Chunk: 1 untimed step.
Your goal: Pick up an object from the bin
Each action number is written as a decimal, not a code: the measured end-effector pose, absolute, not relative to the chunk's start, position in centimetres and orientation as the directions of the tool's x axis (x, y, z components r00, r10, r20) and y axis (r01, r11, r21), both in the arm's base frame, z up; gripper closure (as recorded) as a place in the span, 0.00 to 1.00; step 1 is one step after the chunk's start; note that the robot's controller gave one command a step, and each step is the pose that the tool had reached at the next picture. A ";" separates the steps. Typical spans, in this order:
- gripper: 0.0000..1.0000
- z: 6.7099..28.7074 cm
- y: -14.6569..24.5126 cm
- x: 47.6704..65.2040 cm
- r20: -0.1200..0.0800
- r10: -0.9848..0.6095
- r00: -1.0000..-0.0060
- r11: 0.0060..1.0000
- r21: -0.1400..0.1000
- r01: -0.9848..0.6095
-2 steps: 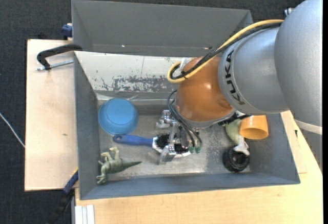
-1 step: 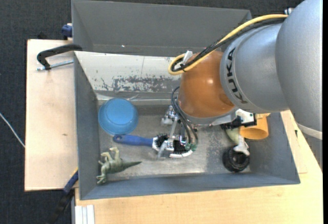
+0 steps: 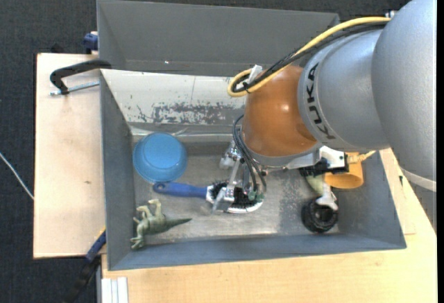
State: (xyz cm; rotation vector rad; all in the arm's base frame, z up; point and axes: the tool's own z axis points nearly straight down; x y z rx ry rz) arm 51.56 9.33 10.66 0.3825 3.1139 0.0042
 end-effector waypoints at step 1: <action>0.00 7.3 9.7 50.7 -0.004 0.327 -0.945 0.945 0.005 0.327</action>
Offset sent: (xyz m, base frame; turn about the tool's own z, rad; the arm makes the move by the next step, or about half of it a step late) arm -0.0110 0.0019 -0.0366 0.0899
